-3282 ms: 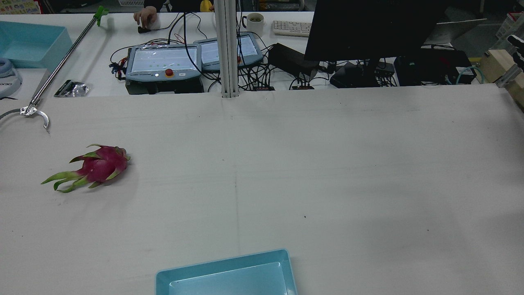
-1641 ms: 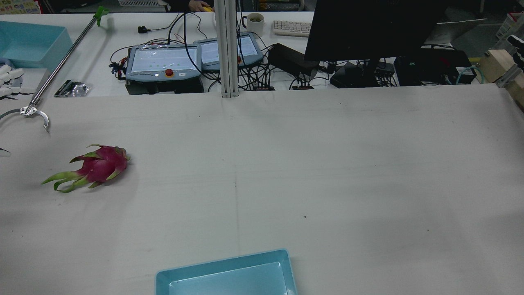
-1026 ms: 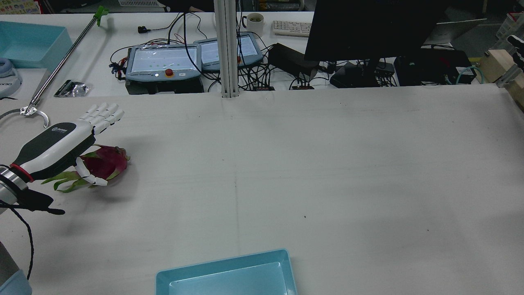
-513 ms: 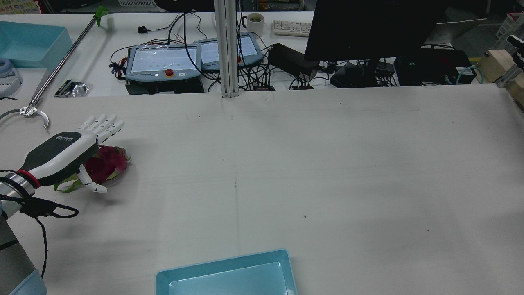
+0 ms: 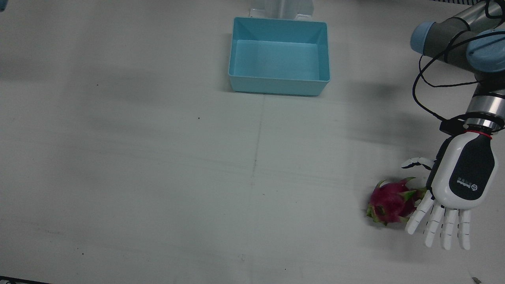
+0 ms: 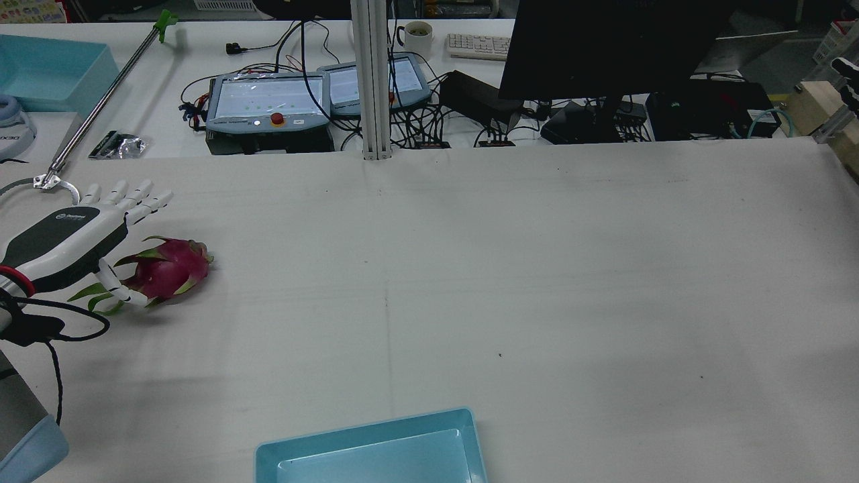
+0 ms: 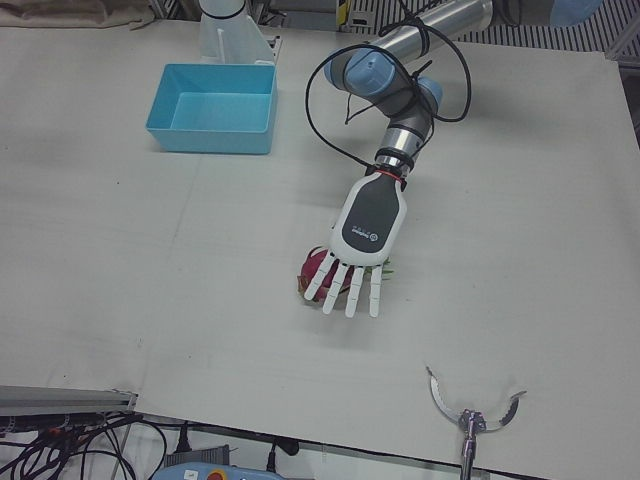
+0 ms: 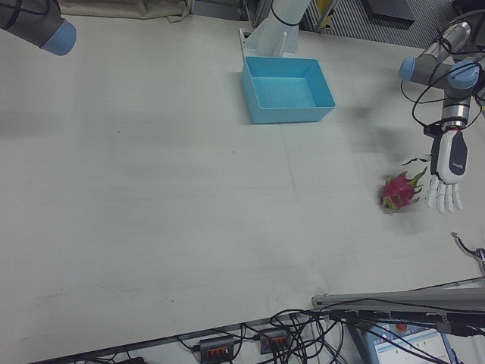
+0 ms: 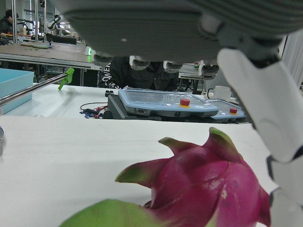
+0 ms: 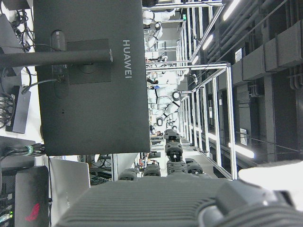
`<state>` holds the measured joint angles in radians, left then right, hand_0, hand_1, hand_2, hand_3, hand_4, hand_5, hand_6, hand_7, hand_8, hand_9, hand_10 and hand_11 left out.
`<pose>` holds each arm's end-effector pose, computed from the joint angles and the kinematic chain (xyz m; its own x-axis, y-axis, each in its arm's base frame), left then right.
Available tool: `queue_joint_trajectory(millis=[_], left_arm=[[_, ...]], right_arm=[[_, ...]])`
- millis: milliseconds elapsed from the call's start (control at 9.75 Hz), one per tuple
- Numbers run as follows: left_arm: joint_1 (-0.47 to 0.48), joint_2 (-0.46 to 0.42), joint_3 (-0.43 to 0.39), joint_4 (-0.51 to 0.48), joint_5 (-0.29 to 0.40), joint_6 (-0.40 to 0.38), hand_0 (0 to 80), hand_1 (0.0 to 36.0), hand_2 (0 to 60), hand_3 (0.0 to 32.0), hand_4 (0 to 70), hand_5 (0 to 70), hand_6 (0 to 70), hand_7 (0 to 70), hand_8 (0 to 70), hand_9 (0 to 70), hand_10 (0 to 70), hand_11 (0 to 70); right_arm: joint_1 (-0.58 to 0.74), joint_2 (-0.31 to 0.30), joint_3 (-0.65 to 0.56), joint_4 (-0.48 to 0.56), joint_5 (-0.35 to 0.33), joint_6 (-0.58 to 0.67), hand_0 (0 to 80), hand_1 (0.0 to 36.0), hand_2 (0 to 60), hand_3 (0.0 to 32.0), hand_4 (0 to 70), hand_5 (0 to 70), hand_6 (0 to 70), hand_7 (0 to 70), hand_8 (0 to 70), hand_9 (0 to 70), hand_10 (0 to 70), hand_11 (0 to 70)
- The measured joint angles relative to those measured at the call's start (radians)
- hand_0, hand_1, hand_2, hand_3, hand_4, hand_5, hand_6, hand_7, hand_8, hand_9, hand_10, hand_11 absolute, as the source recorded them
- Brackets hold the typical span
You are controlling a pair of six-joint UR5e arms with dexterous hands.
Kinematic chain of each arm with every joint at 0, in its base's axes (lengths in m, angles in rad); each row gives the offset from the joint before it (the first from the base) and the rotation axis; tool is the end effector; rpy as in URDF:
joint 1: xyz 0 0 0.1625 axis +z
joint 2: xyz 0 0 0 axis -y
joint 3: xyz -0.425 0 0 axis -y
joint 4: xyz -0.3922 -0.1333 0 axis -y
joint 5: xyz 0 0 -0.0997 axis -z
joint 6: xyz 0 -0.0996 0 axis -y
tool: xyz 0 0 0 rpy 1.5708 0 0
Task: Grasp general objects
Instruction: 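Close the left hand's fingers around the dragon fruit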
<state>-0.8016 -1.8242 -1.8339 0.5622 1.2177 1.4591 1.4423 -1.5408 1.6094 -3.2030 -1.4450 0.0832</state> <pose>0.2526 -0.5021 0.4841 -0.0704 -0.0777 -0.9945 0.9123 0.3983 -0.0957 0.0801 -0.5181 0.6594 -0.9965 0.0033 -0.0840 0.0840 0.0069 -0.9964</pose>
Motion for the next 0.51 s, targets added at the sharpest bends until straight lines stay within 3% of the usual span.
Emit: queue_joint_trajectory(millis=[103, 513], left_arm=[[0.001, -0.015, 0.015, 0.014, -0.001, 0.0, 52.1, 23.2, 13.7, 32.0, 0.0, 0.0, 0.0, 0.0, 0.0, 0.0, 0.0, 0.0], [0.003, -0.055, 0.021, 0.063, -0.002, 0.003, 56.1, 28.4, 19.3, 32.0, 0.0, 0.0, 0.0, 0.0, 0.0, 0.0, 0.0, 0.0]], right_arm=[[0.0, 0.0, 0.0, 0.0, 0.0, 0.0, 0.0, 0.0, 0.0, 0.0, 0.0, 0.0, 0.0, 0.0, 0.0, 0.0, 0.0, 0.0], [0.0, 0.0, 0.0, 0.0, 0.0, 0.0, 0.0, 0.0, 0.0, 0.0, 0.0, 0.0, 0.0, 0.0, 0.0, 0.0, 0.0, 0.0]])
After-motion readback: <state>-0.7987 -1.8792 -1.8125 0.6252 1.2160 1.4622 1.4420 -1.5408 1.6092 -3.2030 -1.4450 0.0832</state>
